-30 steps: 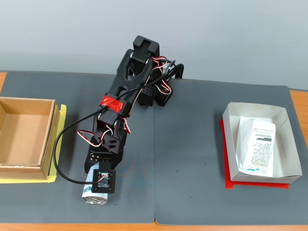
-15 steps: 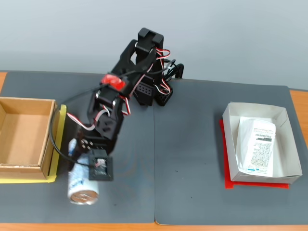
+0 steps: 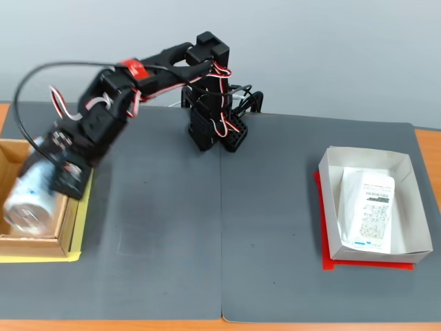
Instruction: Pick the can and put it in the brown box
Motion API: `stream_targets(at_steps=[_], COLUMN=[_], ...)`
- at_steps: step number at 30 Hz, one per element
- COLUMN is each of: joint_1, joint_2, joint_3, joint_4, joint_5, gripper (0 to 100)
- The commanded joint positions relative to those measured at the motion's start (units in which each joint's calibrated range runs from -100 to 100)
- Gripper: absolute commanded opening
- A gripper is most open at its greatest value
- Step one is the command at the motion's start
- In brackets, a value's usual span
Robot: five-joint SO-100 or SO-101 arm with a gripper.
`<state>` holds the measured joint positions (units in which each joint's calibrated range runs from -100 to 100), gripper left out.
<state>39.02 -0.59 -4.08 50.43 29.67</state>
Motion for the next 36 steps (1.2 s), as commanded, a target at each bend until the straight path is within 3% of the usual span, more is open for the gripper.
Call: stream_targets(at_steps=[1, 27, 29, 33, 36], joint_1=[3.0, 8.3, 8.3, 8.4, 8.3], joint_2=[-1.0, 23.7, 23.7, 23.7, 23.8], joint_3=[-4.4, -22.2, -22.0, -22.0, -22.0], joint_4=[-0.6, -0.2, 0.2, 0.2, 0.2], joint_5=[1.2, 3.0, 3.0, 2.6, 2.7], gripper=[8, 8, 12, 35, 43])
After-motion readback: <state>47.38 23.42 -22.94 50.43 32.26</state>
